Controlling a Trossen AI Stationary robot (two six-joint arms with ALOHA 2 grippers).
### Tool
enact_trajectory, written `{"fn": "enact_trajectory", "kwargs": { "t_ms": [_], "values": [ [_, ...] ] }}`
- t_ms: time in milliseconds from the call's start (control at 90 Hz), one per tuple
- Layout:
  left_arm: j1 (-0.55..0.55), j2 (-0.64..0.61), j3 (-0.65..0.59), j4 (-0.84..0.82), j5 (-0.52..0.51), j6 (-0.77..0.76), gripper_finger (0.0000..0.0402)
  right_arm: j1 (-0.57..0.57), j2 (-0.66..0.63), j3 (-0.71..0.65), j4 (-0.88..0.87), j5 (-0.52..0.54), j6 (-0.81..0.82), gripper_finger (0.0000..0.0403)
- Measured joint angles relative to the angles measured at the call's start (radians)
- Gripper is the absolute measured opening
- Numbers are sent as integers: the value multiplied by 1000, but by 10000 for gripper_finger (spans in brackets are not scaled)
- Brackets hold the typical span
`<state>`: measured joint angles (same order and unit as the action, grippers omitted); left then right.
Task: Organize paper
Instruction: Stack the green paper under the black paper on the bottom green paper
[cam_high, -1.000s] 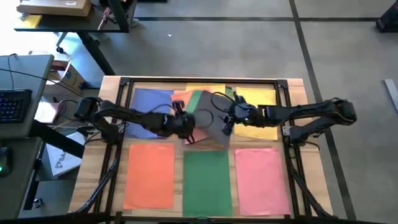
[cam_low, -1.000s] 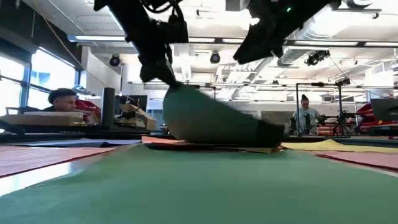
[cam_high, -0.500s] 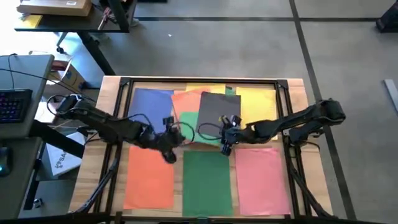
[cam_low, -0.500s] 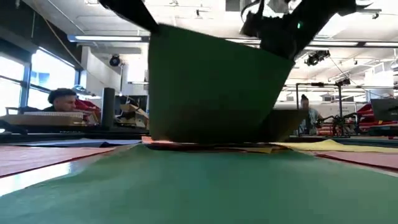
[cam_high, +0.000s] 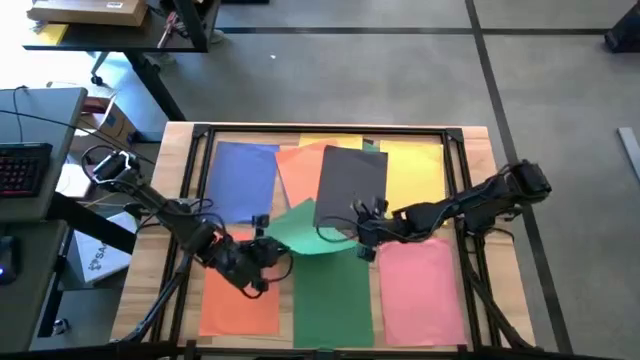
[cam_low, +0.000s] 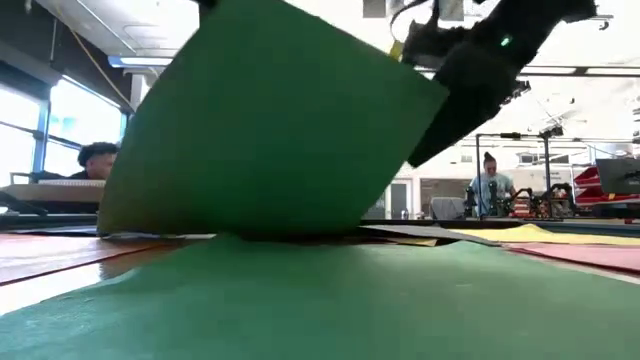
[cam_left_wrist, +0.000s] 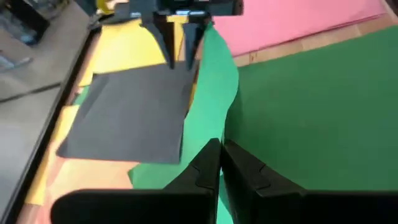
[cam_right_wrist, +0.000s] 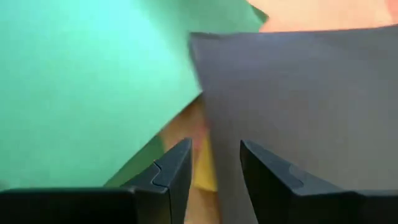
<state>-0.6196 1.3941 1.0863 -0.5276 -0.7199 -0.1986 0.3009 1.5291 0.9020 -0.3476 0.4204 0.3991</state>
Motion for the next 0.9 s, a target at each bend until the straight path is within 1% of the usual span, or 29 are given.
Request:
{"fn": "enact_trajectory", "kwargs": {
  "t_ms": [144, 211, 278, 344, 400, 467, 522, 644, 700, 822, 900],
  "values": [
    [-3, 8, 0, 47, -12, 57, 0, 85, -87, 0, -47, 112, 143, 121],
    [-3, 21, 0, 88, -2, 113, 0, 136, -129, 0, -25, 158, 159, 121],
    [-1, 39, 0, 126, 18, 160, 0, 190, -155, 0, 20, 167, 104, 121],
    [-1, 52, 0, 142, 24, 191, 0, 241, -159, 0, 102, 166, -13, 121],
    [-3, 63, 0, 143, 24, 195, 0, 279, -143, 0, 160, 158, -120, 121],
    [-3, 70, 0, 138, 25, 184, 0, 303, -109, 0, 219, 147, -195, 121],
    [-4, 73, 0, 136, 27, 170, 0, 306, -82, 0, 239, 136, -220, 121],
    [-8, 81, 0, 136, 22, 158, 0, 300, -22, 0, 249, 145, -217, 121],
    [-9, 82, 0, 135, 22, 158, 0, 299, 1, 0, 248, 166, -223, 121],
    [-15, 81, 0, 130, 28, 143, 0, 299, 28, 0, 258, 254, -242, 121],
    [-16, 81, 0, 131, 28, 140, 0, 298, 29, 0, 258, 257, -249, 121]
  ]
}}
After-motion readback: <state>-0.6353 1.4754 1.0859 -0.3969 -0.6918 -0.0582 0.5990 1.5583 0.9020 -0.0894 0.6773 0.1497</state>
